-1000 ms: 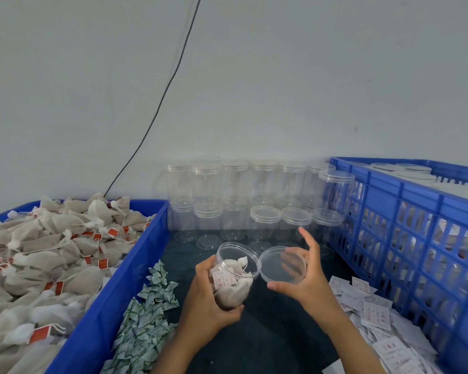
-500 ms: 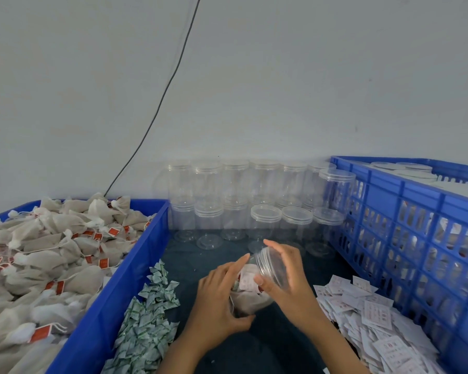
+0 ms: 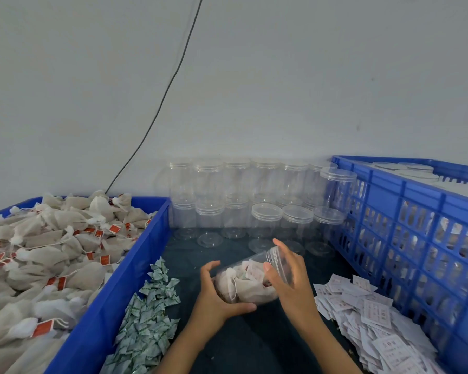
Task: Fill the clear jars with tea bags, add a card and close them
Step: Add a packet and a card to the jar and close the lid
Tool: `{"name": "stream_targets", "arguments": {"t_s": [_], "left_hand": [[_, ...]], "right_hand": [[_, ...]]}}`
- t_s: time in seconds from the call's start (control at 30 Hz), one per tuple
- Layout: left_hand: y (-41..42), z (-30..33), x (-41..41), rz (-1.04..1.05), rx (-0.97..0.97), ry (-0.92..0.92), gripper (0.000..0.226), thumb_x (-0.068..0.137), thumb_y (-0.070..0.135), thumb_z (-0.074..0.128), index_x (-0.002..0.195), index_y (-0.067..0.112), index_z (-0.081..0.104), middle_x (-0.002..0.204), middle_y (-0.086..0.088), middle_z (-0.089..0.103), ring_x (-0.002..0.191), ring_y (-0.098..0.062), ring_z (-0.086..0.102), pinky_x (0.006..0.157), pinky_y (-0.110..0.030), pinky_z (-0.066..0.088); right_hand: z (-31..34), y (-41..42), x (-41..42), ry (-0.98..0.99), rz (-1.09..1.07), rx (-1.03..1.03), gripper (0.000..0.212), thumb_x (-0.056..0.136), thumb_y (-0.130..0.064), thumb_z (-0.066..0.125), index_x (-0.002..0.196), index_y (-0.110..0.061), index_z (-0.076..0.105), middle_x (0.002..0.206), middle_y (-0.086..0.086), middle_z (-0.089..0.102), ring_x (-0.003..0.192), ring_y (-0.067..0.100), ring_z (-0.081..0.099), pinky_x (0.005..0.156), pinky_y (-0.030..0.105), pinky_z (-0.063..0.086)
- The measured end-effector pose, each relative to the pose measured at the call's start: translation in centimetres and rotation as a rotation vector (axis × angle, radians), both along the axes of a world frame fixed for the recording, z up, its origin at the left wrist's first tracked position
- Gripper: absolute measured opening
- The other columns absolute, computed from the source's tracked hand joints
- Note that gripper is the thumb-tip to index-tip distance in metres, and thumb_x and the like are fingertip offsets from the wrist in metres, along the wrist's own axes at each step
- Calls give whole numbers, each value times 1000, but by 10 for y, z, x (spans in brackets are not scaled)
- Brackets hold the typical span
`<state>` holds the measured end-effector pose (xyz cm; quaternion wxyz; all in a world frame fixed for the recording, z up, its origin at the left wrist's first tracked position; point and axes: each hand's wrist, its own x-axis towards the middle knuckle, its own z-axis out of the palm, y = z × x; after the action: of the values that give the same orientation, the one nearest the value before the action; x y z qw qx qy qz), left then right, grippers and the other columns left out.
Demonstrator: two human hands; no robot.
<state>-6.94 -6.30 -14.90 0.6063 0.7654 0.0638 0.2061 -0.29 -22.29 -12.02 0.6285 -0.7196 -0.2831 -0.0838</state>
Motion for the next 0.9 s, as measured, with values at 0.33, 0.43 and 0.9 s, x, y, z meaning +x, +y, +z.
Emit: {"name": "stream_targets", "arguments": {"t_s": [0.33,0.43,0.9], "left_hand": [[-4,28,-10,-121,-452,-131,77,66,21,82,134,37,49,123,0,65,108,-27,67,74,-44,59],[-7,33,-14,-90,-429,-91,77,59,41,80,130,32,53,121,-4,66,101,-26,68,62,-34,55],[-8,38,-16,-291,-478,306,65,79,72,44,103,20,73,92,-13,71,66,-20,61,49,-24,42]], "right_hand": [[13,8,-14,54,17,62,62,79,-65,35,139,-59,21,121,-16,37,108,-20,41,85,2,33],[15,5,-15,6,23,75,58,83,-60,36,140,-57,26,119,-16,39,111,-16,42,91,3,32],[28,-9,-15,-103,181,24,48,86,-32,52,130,-52,52,117,-2,45,113,1,46,95,5,33]]}}
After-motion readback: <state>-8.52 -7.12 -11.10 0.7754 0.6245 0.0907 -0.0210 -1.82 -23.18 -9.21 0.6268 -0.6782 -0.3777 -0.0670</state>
